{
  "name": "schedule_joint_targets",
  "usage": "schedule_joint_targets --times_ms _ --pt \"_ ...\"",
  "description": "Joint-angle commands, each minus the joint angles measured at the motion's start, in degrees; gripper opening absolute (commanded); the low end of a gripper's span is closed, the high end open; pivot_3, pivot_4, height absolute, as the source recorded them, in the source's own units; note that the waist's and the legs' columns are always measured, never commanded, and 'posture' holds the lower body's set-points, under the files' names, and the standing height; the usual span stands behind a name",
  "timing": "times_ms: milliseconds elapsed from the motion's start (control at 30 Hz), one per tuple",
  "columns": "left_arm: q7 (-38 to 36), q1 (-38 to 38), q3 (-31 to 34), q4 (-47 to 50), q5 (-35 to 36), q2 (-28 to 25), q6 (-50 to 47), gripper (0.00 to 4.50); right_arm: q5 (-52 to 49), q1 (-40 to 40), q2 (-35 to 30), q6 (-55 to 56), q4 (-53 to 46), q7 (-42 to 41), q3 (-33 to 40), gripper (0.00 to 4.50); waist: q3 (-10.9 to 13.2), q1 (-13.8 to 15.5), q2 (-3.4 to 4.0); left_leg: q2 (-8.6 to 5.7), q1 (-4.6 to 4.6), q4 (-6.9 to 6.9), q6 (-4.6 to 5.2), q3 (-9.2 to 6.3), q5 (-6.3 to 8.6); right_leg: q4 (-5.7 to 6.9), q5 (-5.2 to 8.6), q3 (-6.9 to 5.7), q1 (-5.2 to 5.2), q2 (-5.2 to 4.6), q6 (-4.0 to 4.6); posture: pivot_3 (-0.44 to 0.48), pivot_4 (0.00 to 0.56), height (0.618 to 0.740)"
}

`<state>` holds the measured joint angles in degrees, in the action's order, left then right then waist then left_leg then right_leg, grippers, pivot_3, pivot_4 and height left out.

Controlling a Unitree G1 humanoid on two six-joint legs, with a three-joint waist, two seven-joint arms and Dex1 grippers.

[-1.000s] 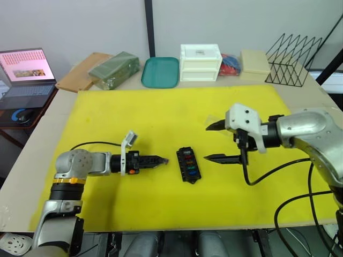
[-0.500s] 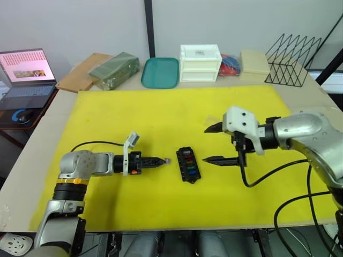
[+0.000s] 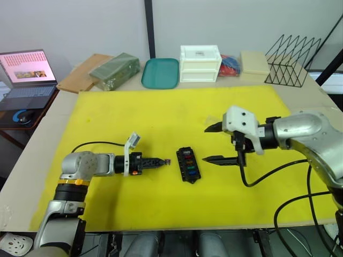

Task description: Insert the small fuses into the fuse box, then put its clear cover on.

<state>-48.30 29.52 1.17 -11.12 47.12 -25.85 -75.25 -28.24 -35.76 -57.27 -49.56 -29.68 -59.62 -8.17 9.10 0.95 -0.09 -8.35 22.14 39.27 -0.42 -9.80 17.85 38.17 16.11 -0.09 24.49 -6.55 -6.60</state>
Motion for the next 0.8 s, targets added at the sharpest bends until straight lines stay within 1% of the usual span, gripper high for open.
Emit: schedule_joint_targets --times_ms 33,333,433,600,667,800 --pt "2.4 -1.3 -1.1 -2.7 -3.7 0.3 1.7 0.00 0.1 -0.5 0.4 0.8 -1.8 0.4 0.6 4.50 0.0 0.1 0.03 0.00 -0.05 0.00 0.00 0.00 0.00 0.00 0.00 0.00 -0.04 0.00 0.00 0.000 0.150 0.740" --pt "1.6 -1.7 -1.2 -1.9 -3.4 0.0 1.3 0.00 0.0 -0.9 0.5 0.7 -1.6 0.5 0.4 4.50 -0.1 0.0 0.14 0.00 -0.13 -0.02 -0.01 0.00 -0.01 0.00 0.00 0.00 -0.11 0.00 0.00 0.000 0.150 0.740" --pt "0.5 -1.9 -0.1 -0.7 -1.9 -0.6 0.4 0.00 0.0 -1.1 0.6 0.8 -1.5 0.4 0.3 4.50 -0.1 -0.1 0.16 0.00 -0.13 -0.02 -0.01 0.00 -0.01 0.00 0.00 0.00 -0.10 0.00 0.00 0.000 0.150 0.740" --pt "-3.4 -3.4 3.0 3.7 2.3 -3.0 0.0 0.00 -0.1 -1.2 0.5 0.7 -1.6 0.2 0.2 4.50 -0.1 -0.4 0.16 0.01 -0.10 -0.09 -0.01 0.00 0.00 -0.01 0.00 0.02 -0.03 0.02 0.00 0.000 0.150 0.740" --pt "-5.8 -5.1 3.7 6.5 3.7 -4.8 0.4 0.00 -0.3 -1.2 0.5 0.6 -1.7 0.2 0.2 4.50 -0.1 -0.7 0.15 0.03 -0.07 -0.13 -0.01 0.00 0.00 -0.02 0.00 0.04 0.04 0.04 0.01 0.000 0.150 0.740" --pt "-7.9 -7.2 4.2 9.4 5.3 -6.6 1.1 0.00 -0.7 -1.4 0.8 0.2 -1.8 0.1 0.1 4.50 -0.1 -0.9 0.15 0.05 0.00 -0.17 -0.01 0.00 0.00 -0.05 0.01 0.07 0.12 0.06 0.01 0.000 0.150 0.740"
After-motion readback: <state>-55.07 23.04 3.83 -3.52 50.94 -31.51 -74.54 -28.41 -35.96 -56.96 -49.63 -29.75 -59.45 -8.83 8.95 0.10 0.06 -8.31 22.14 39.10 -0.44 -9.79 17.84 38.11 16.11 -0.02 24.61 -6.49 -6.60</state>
